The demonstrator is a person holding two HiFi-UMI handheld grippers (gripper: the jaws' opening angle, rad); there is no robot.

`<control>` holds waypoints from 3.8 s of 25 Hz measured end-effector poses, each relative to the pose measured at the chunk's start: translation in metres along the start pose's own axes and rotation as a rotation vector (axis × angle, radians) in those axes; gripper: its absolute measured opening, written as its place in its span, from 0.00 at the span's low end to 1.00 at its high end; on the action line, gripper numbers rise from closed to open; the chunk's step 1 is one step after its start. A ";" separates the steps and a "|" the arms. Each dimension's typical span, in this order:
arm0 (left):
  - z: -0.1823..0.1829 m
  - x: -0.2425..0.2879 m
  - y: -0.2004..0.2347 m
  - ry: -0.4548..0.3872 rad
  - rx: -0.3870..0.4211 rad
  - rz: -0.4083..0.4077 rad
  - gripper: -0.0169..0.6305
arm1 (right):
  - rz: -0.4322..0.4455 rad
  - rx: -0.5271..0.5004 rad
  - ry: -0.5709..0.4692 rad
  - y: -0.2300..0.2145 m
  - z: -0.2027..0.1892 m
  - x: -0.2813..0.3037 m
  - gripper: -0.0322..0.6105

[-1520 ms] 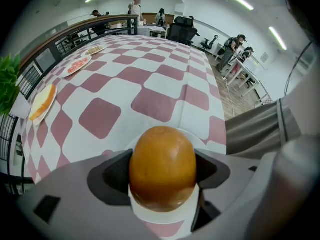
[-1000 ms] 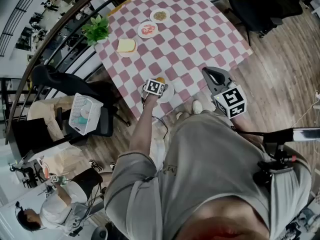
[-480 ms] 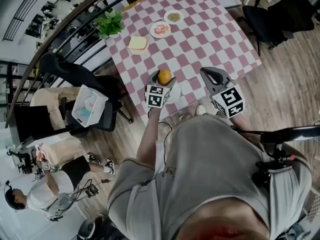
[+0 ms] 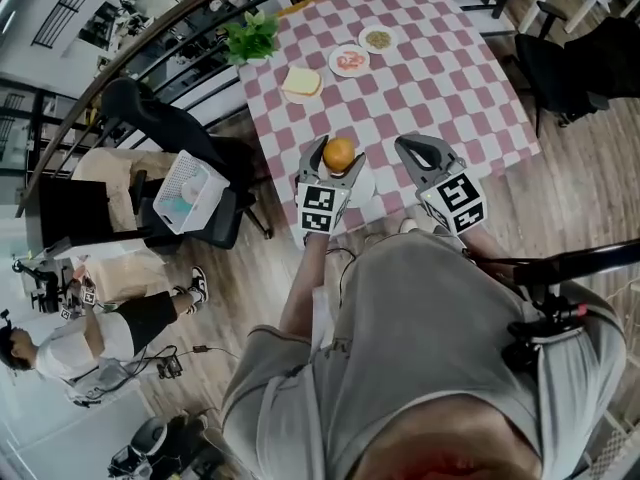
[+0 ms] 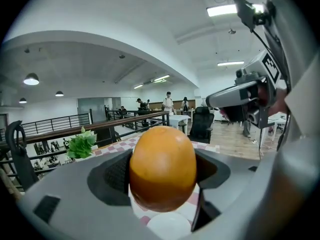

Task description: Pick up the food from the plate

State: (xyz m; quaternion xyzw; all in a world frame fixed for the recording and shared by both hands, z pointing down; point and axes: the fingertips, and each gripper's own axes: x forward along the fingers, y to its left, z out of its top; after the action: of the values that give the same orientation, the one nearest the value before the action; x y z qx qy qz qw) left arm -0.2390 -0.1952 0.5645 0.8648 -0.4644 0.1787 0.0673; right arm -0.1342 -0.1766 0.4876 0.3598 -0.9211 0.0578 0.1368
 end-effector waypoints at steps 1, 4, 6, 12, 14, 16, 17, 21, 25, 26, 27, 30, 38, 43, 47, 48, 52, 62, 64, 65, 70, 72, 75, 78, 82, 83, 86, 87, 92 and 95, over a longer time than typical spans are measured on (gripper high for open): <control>-0.001 0.001 0.001 0.005 0.009 0.001 0.58 | 0.007 -0.003 -0.002 0.002 0.000 0.001 0.07; -0.004 0.008 -0.002 0.028 0.056 -0.012 0.58 | 0.010 -0.003 -0.006 0.002 -0.001 0.001 0.07; -0.012 0.019 -0.007 0.064 0.103 -0.038 0.58 | -0.005 0.007 -0.006 -0.001 -0.005 -0.004 0.07; -0.040 0.071 -0.032 0.220 0.339 -0.146 0.58 | -0.105 0.052 -0.001 -0.024 -0.021 -0.031 0.07; -0.051 0.090 -0.041 0.273 0.424 -0.184 0.58 | -0.153 0.069 -0.001 -0.034 -0.025 -0.045 0.07; -0.068 0.111 -0.049 0.338 0.512 -0.224 0.58 | -0.203 0.087 0.001 -0.046 -0.031 -0.058 0.07; -0.079 0.121 -0.054 0.374 0.554 -0.244 0.58 | -0.229 0.097 0.003 -0.052 -0.034 -0.065 0.07; -0.125 0.155 -0.068 0.509 0.644 -0.320 0.58 | -0.323 0.127 0.019 -0.070 -0.048 -0.092 0.07; -0.169 0.180 -0.073 0.639 0.651 -0.358 0.58 | -0.387 0.143 0.031 -0.084 -0.058 -0.115 0.07; -0.181 0.185 -0.076 0.675 0.655 -0.376 0.58 | -0.406 0.150 0.035 -0.086 -0.060 -0.121 0.07; -0.193 0.190 -0.080 0.712 0.657 -0.399 0.58 | -0.422 0.158 0.040 -0.088 -0.061 -0.126 0.07; -0.227 0.200 -0.087 0.807 0.651 -0.460 0.58 | -0.449 0.164 0.039 -0.093 -0.064 -0.135 0.07; -0.267 0.214 -0.100 0.943 0.639 -0.521 0.59 | -0.494 0.168 0.042 -0.100 -0.065 -0.156 0.07; -0.286 0.214 -0.101 0.991 0.638 -0.556 0.59 | -0.504 0.167 0.055 -0.100 -0.071 -0.166 0.07; -0.284 0.214 -0.102 0.951 0.623 -0.578 0.59 | -0.513 0.182 0.063 -0.105 -0.082 -0.171 0.07; -0.285 0.215 -0.103 0.943 0.622 -0.578 0.59 | -0.509 0.184 0.063 -0.105 -0.083 -0.170 0.07; -0.286 0.215 -0.105 0.953 0.640 -0.585 0.59 | -0.479 0.174 0.048 -0.103 -0.077 -0.162 0.07; -0.234 0.207 -0.109 0.838 0.558 -0.562 0.74 | -0.402 0.171 0.044 -0.097 -0.081 -0.144 0.07; -0.197 0.202 -0.112 0.734 0.490 -0.536 0.74 | -0.391 0.171 0.048 -0.099 -0.081 -0.138 0.07; -0.175 0.198 -0.113 0.670 0.449 -0.519 0.74 | -0.384 0.169 0.048 -0.101 -0.080 -0.134 0.07; -0.053 0.160 -0.103 0.298 0.273 -0.418 0.74 | -0.313 0.114 0.045 -0.104 -0.058 -0.100 0.07; 0.000 0.133 -0.096 0.129 0.217 -0.372 0.74 | -0.277 0.082 0.051 -0.098 -0.046 -0.086 0.07; 0.061 0.080 -0.072 -0.080 0.144 -0.280 0.74 | -0.206 0.039 0.001 -0.086 -0.017 -0.056 0.07; 0.100 0.022 -0.039 -0.240 0.087 -0.173 0.74 | -0.132 0.003 -0.065 -0.070 0.011 -0.025 0.07; 0.127 -0.054 0.003 -0.396 0.023 0.003 0.74 | -0.054 -0.031 -0.102 -0.042 0.037 0.005 0.07; 0.128 -0.071 0.013 -0.431 -0.009 0.061 0.74 | -0.036 -0.034 -0.104 -0.034 0.040 0.011 0.07; 0.127 -0.106 0.027 -0.505 -0.101 0.170 0.74 | 0.017 -0.029 -0.119 -0.012 0.052 0.026 0.07; 0.124 -0.108 0.025 -0.500 -0.098 0.168 0.74 | 0.030 -0.031 -0.130 -0.006 0.058 0.030 0.07; 0.113 -0.111 0.024 -0.448 -0.056 0.170 0.73 | 0.047 -0.058 -0.159 0.010 0.072 0.031 0.07; 0.107 -0.126 0.029 -0.457 -0.074 0.198 0.05 | 0.037 -0.057 -0.163 0.014 0.070 0.030 0.07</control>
State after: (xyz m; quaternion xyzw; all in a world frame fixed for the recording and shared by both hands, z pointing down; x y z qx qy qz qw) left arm -0.3004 -0.1432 0.4168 0.8301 -0.5560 -0.0328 -0.0257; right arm -0.1791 -0.2003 0.4298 0.3424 -0.9369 0.0047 0.0704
